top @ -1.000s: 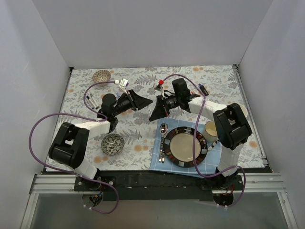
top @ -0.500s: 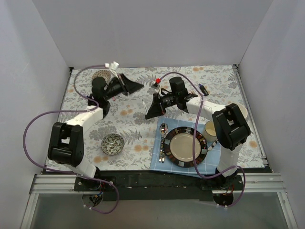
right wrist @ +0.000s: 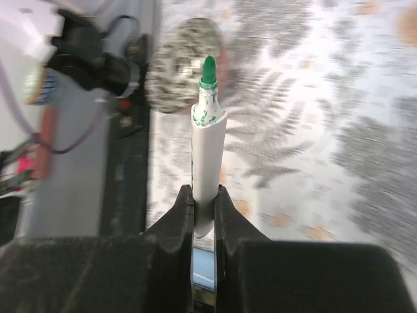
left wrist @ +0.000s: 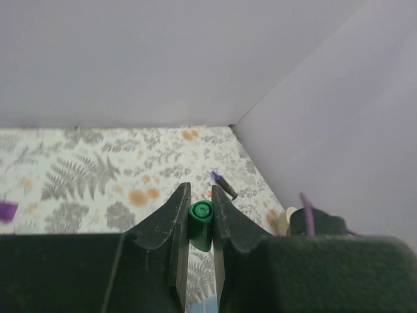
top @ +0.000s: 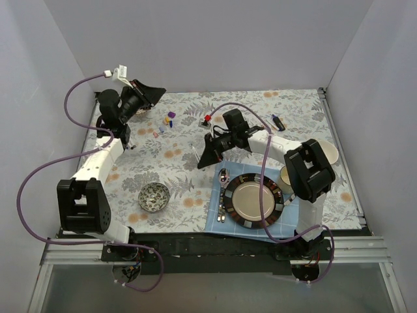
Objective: Open the pen caps
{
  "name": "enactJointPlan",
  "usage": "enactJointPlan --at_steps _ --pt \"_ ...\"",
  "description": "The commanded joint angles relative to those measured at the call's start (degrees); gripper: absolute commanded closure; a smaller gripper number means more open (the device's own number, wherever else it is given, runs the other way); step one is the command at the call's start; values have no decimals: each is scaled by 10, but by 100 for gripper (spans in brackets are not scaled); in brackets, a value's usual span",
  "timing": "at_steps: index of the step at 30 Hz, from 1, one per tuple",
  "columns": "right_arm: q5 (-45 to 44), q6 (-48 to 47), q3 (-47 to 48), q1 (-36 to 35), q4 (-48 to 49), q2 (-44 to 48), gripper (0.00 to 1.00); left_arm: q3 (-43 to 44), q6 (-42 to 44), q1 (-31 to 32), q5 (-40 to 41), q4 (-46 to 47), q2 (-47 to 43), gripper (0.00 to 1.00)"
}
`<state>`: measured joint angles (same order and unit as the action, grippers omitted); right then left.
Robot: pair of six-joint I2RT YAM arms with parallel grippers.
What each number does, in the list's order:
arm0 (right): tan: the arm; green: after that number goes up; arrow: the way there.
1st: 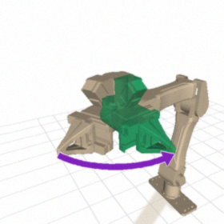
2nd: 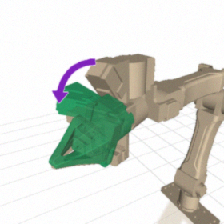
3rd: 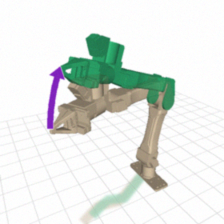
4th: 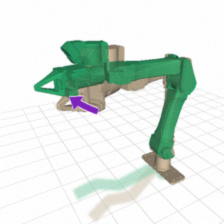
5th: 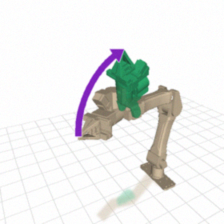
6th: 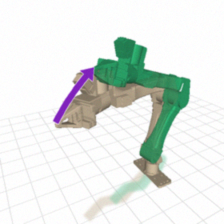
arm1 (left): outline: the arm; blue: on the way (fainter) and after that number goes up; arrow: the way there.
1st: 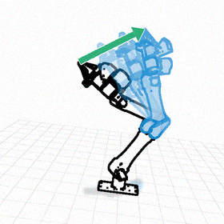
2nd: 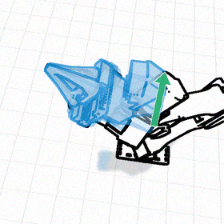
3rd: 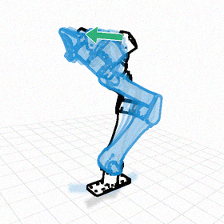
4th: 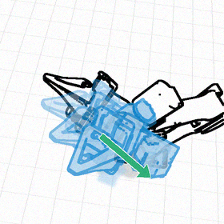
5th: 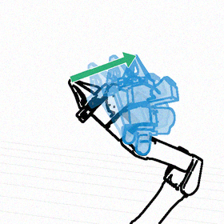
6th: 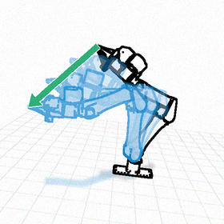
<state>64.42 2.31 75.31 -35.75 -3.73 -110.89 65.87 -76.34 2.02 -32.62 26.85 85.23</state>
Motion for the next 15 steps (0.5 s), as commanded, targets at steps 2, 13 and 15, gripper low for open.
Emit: enactJointPlan --at_steps 2,13,15 --pt "-178 -159 63 40 -138 16 99 -7 -11 -2 130 -177 17 100" --pt "-422 -280 121 162 -212 -27 99 148 -2 0 270 -447 205 100" --pt "-466 -290 121 180 -211 -33 99 163 4 0 280 -470 236 100"
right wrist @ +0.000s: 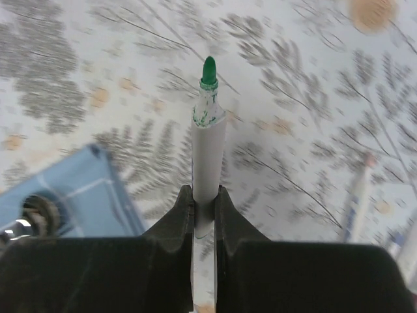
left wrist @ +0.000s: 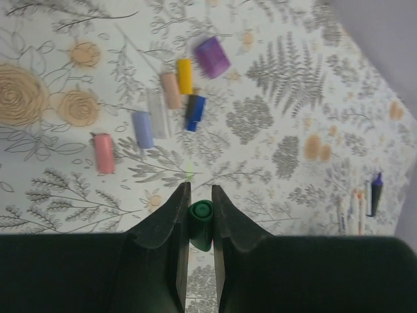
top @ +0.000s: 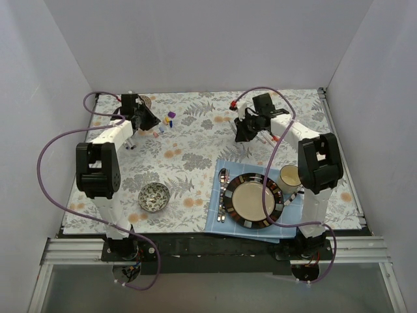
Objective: Open the pen caps
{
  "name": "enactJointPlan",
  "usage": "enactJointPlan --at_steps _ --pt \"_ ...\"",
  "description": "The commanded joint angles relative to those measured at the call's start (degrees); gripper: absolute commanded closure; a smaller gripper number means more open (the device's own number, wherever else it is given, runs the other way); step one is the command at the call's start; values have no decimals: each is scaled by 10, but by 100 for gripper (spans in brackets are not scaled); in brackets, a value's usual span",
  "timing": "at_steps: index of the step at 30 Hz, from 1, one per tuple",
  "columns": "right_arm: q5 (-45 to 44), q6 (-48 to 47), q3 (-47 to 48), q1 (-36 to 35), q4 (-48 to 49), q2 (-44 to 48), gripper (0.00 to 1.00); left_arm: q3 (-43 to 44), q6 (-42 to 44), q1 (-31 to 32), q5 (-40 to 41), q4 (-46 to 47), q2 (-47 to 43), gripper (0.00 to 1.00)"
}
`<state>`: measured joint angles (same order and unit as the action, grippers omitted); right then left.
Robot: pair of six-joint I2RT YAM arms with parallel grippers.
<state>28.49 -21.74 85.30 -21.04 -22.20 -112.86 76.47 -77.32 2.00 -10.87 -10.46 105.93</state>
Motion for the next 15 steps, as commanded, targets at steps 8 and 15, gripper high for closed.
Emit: enactJointPlan --at_steps 8,15 --pt "-196 -88 41 50 -48 -68 99 58 20 0 81 -98 51 100" --pt "-245 -98 42 60 -45 -65 80 53 23 0 89 -94 58 100"
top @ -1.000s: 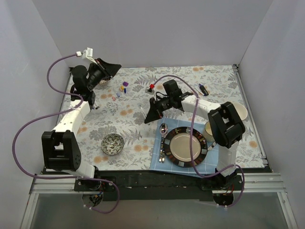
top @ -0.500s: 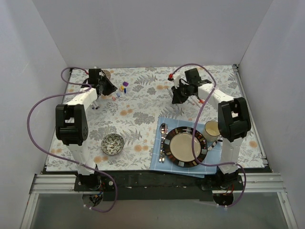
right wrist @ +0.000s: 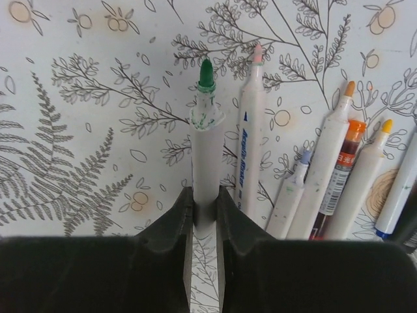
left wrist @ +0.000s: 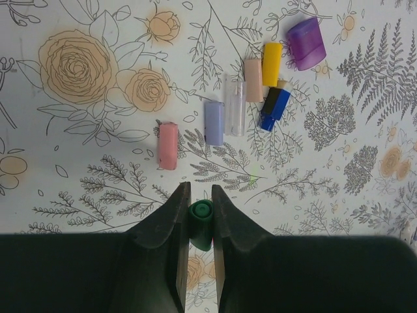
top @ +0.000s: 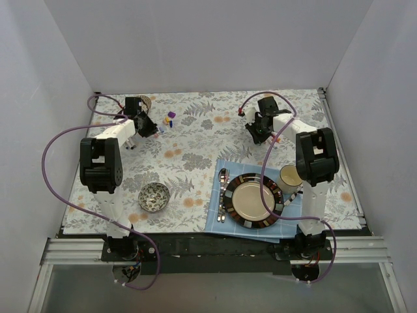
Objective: Open the pen caps
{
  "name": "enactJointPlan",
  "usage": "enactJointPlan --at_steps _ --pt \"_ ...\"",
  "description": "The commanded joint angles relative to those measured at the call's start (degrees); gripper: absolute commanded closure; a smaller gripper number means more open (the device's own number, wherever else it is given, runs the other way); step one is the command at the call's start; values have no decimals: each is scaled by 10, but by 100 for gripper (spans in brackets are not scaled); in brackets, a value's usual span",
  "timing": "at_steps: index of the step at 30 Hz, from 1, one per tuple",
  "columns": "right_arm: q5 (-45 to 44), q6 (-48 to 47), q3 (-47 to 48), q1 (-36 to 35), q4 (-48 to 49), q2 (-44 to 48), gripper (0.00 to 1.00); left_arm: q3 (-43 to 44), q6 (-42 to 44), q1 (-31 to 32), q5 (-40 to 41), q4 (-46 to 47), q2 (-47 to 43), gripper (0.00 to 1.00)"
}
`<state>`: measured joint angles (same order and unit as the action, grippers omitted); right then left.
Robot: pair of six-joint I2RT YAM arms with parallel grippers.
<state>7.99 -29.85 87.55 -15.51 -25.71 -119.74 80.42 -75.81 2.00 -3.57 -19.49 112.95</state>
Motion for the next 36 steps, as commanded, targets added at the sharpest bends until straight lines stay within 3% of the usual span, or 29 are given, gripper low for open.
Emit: enactJointPlan --at_steps 1,7,11,17,24,32,36 --pt "-41 -18 18 7 -10 6 75 13 8 0 16 -4 -11 98" --pt "-25 -15 14 17 -9 31 58 19 6 0 21 -4 -2 90" --pt "6 -11 9 18 -5 60 57 35 7 0 22 -6 13 86" --pt "126 -7 -34 18 24 115 57 73 6 0 9 -23 55 81" --pt "165 0 -47 18 36 141 57 94 10 1 -4 -32 70 64" --pt "208 1 -54 18 33 159 57 78 38 -1 16 -11 1 58" --pt "268 -13 -64 18 32 177 57 14 76 -9 11 47 -70 50"
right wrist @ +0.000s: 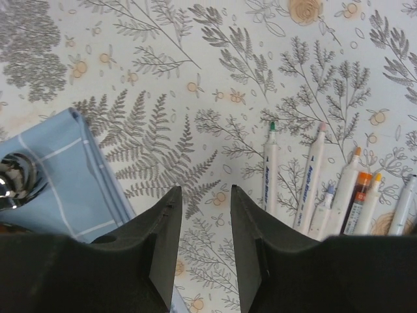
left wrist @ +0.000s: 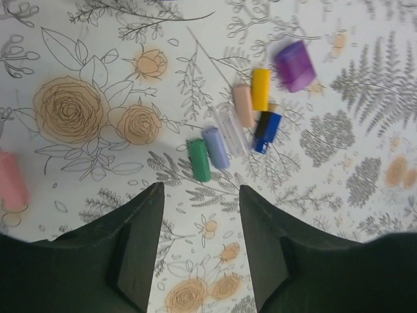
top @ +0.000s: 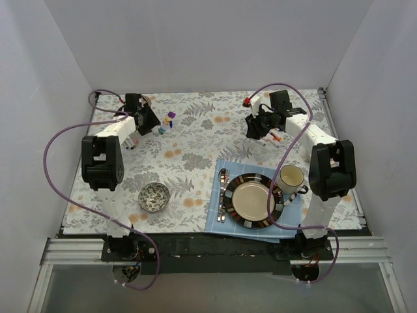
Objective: Open the pen caps
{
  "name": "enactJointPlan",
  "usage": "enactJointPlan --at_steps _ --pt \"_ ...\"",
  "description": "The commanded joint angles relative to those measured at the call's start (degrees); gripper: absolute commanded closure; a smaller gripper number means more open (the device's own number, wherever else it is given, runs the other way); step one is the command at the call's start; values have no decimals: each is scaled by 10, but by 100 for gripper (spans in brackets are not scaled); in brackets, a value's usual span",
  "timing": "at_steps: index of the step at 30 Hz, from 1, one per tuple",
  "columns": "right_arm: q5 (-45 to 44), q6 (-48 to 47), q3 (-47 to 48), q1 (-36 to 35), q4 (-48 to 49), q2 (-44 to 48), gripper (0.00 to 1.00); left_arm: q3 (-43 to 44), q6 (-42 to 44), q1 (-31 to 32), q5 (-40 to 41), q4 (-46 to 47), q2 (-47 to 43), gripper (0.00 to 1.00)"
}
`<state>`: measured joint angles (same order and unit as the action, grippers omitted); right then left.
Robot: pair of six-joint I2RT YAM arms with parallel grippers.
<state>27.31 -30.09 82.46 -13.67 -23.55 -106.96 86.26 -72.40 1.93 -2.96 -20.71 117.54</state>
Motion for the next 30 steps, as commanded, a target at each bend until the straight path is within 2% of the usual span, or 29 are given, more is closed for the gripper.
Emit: enactJointPlan --at_steps 1,4,6,9,12,13,16,22,30 --pt "85 -10 -22 -1 17 54 57 -62 50 -16 1 73 -135 47" --pt "116 -9 -34 -7 25 73 57 -143 53 -53 -12 144 -199 40" --pt "129 -9 -41 -18 33 83 57 -199 45 -71 -12 188 -235 39" --pt "141 -5 -49 -34 45 89 57 -227 23 -112 -18 204 -239 40" --pt "138 -3 -48 -51 43 83 57 -203 13 -143 -27 173 -193 44" --pt "136 -6 -48 -56 43 82 57 -184 12 -146 -30 166 -181 51" --pt "132 -7 -45 -71 40 75 57 -135 16 -149 -28 131 -134 55" --pt "122 -13 -39 -90 32 57 57 -52 35 -149 -7 72 -60 59" --pt "119 -19 -33 -97 22 50 57 24 35 -147 23 -1 0 69"
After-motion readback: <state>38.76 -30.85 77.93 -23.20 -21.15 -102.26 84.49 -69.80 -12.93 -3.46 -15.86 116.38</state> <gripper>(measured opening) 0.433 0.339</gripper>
